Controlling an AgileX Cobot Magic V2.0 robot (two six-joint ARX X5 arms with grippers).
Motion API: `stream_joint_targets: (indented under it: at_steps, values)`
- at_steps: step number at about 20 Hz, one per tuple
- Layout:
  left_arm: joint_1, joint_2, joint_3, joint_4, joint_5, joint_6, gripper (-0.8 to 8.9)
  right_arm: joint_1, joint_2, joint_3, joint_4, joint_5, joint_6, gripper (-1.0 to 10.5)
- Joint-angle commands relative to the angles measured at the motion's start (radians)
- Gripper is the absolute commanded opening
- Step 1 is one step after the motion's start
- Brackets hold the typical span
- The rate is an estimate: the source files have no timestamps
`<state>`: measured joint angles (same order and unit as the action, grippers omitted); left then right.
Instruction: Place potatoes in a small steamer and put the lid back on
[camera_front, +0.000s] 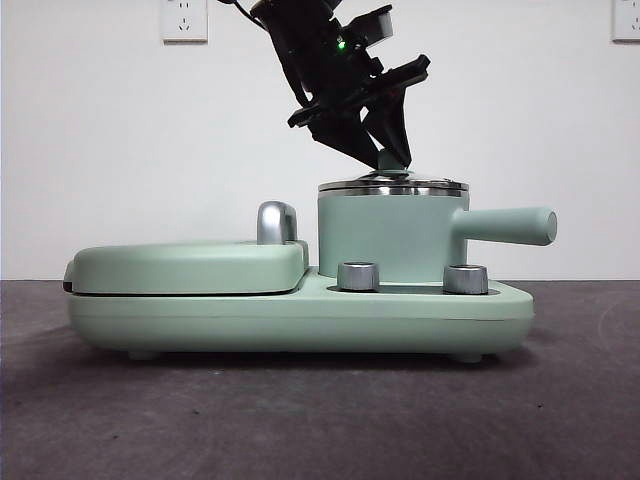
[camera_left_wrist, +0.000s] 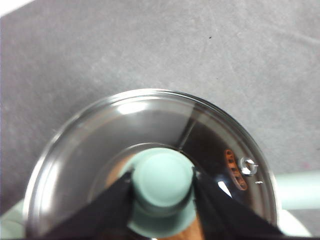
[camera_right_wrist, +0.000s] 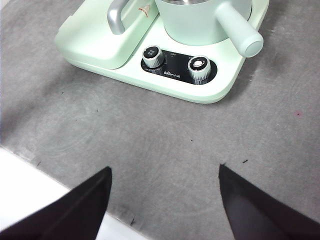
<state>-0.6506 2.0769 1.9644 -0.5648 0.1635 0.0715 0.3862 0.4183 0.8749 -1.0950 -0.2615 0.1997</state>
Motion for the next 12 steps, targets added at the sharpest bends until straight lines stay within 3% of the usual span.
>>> stream_joint_targets:
  at_steps: [1,3,5,12]
  values:
    - [-0.003,0.005,0.046,0.002,0.004,-0.061,3.7,0.006,0.002,0.006,0.009,0.0,0.01,3.4]
    - [-0.001,-0.03,0.047,-0.005,0.004,-0.062,4.42,0.006,0.002,0.006,0.009,0.0,0.01,3.4]
    - [-0.001,-0.08,0.047,-0.049,0.004,-0.061,4.42,0.006,0.002,0.006,0.009,0.0,0.01,3.4]
    - [-0.002,-0.294,0.047,-0.459,0.037,-0.013,4.38,0.006,0.002,0.006,0.01,-0.001,0.011,3.4]
